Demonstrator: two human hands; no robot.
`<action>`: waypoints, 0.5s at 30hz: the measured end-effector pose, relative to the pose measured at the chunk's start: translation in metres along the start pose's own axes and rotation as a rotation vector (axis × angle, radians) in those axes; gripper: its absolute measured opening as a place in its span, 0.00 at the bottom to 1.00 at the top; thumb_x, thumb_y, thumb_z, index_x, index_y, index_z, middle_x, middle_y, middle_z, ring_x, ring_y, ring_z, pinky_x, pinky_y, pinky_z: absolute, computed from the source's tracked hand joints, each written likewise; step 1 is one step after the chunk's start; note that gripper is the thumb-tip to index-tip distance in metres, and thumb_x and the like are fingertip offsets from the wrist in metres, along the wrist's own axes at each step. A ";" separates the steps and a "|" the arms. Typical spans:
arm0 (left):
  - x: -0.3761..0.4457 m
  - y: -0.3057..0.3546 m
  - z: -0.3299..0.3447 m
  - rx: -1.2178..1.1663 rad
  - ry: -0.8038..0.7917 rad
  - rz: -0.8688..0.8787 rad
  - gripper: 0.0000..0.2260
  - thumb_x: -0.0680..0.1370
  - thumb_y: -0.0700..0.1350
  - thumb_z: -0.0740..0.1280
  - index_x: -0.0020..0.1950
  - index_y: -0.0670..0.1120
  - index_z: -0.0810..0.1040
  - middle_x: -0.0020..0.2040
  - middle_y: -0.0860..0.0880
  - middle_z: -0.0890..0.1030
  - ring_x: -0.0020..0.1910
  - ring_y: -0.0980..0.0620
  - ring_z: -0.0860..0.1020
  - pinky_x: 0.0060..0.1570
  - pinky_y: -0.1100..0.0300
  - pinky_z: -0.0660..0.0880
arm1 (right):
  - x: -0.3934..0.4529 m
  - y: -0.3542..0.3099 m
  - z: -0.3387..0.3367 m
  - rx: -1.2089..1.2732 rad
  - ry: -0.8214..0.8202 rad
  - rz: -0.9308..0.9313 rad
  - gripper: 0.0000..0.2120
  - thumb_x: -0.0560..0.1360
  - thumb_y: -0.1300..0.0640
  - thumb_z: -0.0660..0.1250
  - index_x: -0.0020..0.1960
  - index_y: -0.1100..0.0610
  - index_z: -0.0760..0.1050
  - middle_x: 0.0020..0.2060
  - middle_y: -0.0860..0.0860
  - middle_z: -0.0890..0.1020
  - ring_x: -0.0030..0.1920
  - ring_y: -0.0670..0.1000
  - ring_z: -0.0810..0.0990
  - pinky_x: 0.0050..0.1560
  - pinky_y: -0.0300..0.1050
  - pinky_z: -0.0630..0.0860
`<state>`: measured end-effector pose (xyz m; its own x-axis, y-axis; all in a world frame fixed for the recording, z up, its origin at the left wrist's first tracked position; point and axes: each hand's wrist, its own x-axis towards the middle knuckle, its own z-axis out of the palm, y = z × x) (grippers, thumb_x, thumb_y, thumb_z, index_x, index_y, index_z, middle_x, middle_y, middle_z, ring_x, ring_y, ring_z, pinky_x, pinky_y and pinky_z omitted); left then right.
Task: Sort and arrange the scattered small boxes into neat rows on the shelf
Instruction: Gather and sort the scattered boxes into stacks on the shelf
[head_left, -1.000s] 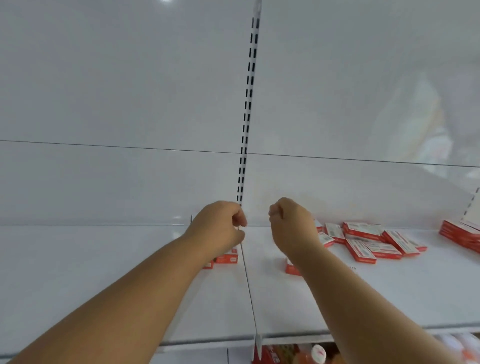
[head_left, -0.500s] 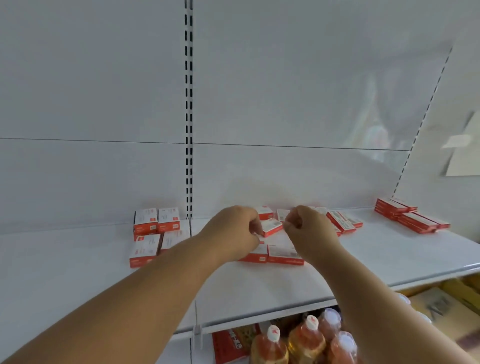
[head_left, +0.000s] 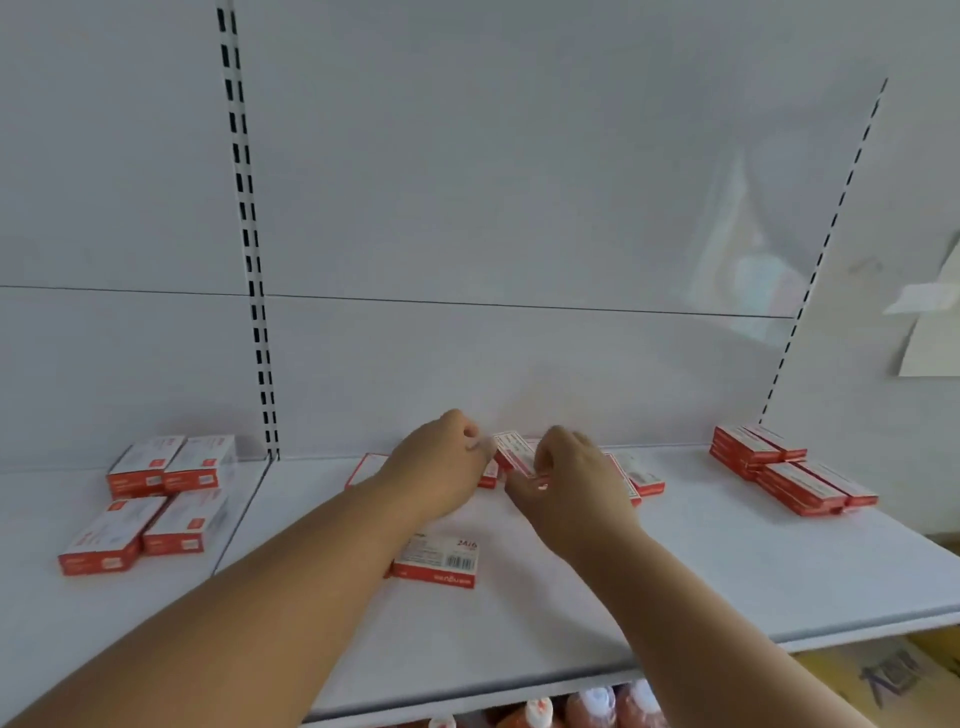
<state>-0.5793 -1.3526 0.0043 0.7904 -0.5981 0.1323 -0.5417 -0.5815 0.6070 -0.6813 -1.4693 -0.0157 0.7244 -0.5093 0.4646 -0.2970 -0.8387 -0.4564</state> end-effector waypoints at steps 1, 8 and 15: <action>0.002 0.006 0.003 -0.155 0.013 -0.055 0.15 0.80 0.57 0.60 0.63 0.52 0.73 0.54 0.52 0.80 0.54 0.49 0.79 0.55 0.52 0.76 | 0.002 0.004 -0.001 0.071 0.018 -0.081 0.12 0.70 0.51 0.71 0.42 0.52 0.67 0.41 0.46 0.72 0.39 0.50 0.71 0.34 0.36 0.61; 0.004 0.011 0.006 -0.603 0.307 -0.206 0.07 0.80 0.42 0.66 0.54 0.53 0.78 0.50 0.52 0.83 0.41 0.53 0.85 0.36 0.60 0.80 | 0.040 0.040 -0.007 0.121 -0.092 -0.250 0.19 0.72 0.48 0.71 0.60 0.49 0.71 0.56 0.44 0.75 0.57 0.48 0.73 0.57 0.43 0.72; 0.000 -0.004 0.007 -0.804 0.377 -0.302 0.09 0.78 0.38 0.68 0.48 0.53 0.78 0.50 0.49 0.84 0.45 0.49 0.85 0.47 0.46 0.82 | 0.064 0.034 0.005 -0.301 -0.355 -0.215 0.17 0.75 0.50 0.66 0.64 0.48 0.72 0.56 0.50 0.78 0.58 0.55 0.73 0.59 0.49 0.70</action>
<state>-0.5793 -1.3538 -0.0041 0.9820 -0.1842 0.0409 -0.0497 -0.0430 0.9978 -0.6423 -1.5295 -0.0051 0.9400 -0.2659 0.2136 -0.2459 -0.9623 -0.1161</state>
